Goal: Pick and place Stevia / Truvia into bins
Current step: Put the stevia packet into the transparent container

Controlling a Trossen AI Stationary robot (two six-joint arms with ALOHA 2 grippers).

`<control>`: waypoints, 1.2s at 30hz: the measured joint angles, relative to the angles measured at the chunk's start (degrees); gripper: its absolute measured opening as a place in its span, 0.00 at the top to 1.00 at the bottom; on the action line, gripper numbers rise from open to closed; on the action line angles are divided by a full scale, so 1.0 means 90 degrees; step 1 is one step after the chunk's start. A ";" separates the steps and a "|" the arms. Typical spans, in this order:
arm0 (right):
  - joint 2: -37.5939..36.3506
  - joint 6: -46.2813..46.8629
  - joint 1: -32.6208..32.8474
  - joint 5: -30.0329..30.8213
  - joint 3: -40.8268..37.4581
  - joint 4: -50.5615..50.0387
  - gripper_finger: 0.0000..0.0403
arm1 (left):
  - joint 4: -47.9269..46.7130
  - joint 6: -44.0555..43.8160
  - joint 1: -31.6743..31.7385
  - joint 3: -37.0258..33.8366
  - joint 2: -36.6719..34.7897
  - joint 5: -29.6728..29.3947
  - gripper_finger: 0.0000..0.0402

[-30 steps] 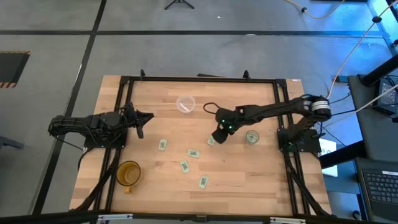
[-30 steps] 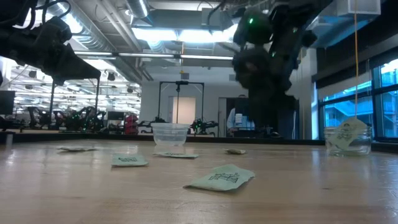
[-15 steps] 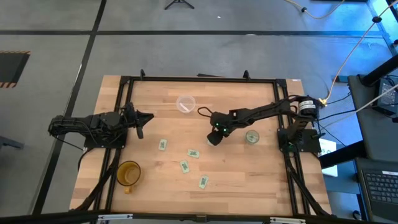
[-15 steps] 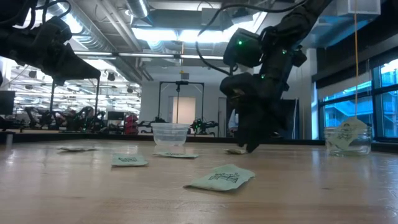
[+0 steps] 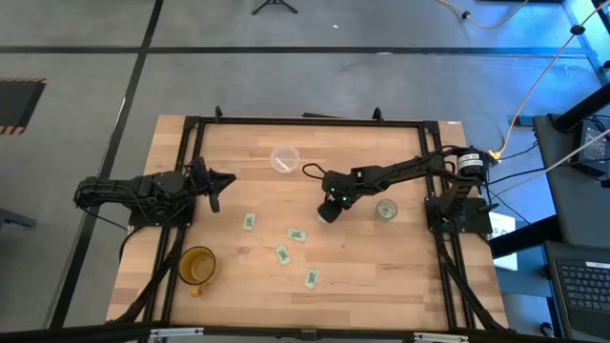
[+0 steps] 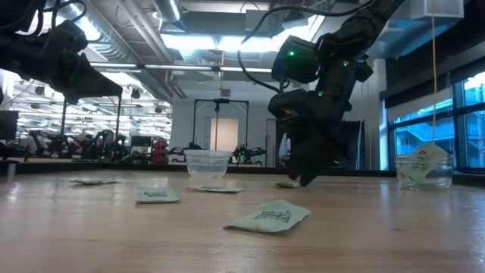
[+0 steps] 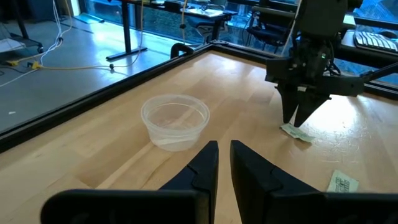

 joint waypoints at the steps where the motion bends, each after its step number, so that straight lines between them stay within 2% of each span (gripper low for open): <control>1: 0.0009 -0.0074 0.0026 0.0017 0.0000 -0.0002 0.64 | -0.0009 0.0000 0.0001 0.0002 -0.0001 -0.0013 0.91; 15: 0.0106 -0.0213 0.0222 0.0620 -0.0002 -0.0127 0.65 | -0.0015 0.0000 0.0002 0.0000 -0.0001 -0.0027 0.91; 21: 0.0147 -0.0255 0.0270 0.0869 -0.0002 -0.0169 0.73 | -0.0015 0.0000 0.0000 0.0001 -0.0002 -0.0028 0.91; 36: 0.0147 -0.0563 0.0258 0.0879 -0.0014 -0.0233 0.93 | -0.0015 0.0000 0.0001 0.0001 0.0000 -0.0027 0.91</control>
